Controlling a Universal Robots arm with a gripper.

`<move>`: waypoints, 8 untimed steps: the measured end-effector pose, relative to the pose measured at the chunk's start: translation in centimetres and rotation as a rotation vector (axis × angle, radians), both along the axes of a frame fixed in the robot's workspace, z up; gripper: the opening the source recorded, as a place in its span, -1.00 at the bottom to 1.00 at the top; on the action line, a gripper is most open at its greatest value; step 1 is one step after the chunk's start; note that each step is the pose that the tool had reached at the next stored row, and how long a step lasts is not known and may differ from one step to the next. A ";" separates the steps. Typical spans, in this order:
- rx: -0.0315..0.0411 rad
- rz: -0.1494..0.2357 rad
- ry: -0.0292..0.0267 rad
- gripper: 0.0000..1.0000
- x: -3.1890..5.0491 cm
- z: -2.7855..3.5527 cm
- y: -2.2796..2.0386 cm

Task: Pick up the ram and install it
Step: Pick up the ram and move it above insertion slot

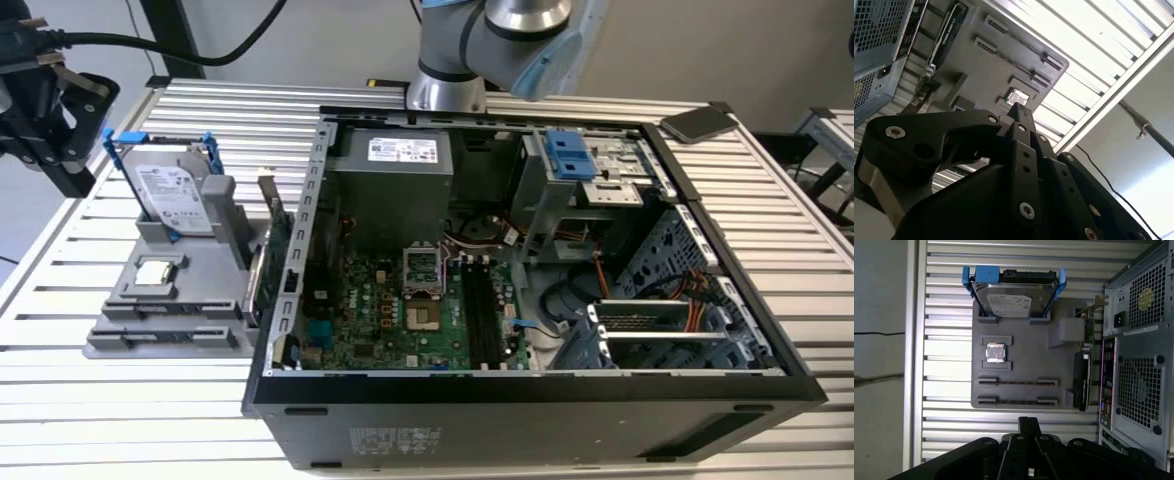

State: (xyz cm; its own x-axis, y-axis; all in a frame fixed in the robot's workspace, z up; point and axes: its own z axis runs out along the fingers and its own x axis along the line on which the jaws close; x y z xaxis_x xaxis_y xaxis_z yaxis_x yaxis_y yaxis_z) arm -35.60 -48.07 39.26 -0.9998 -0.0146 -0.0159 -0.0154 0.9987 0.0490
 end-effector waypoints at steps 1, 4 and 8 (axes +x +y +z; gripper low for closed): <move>0.0000 0.002 -0.0001 -1.00 0.00 0.00 0.00; -0.0001 0.008 0.0002 -1.00 0.00 0.05 0.00; 0.0000 0.024 0.0003 -1.00 0.00 0.07 0.00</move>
State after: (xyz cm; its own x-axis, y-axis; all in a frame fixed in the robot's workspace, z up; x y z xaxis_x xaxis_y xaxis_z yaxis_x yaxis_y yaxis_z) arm -35.60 -48.07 39.33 -0.9991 -0.0390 -0.0156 -0.0398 0.9980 0.0490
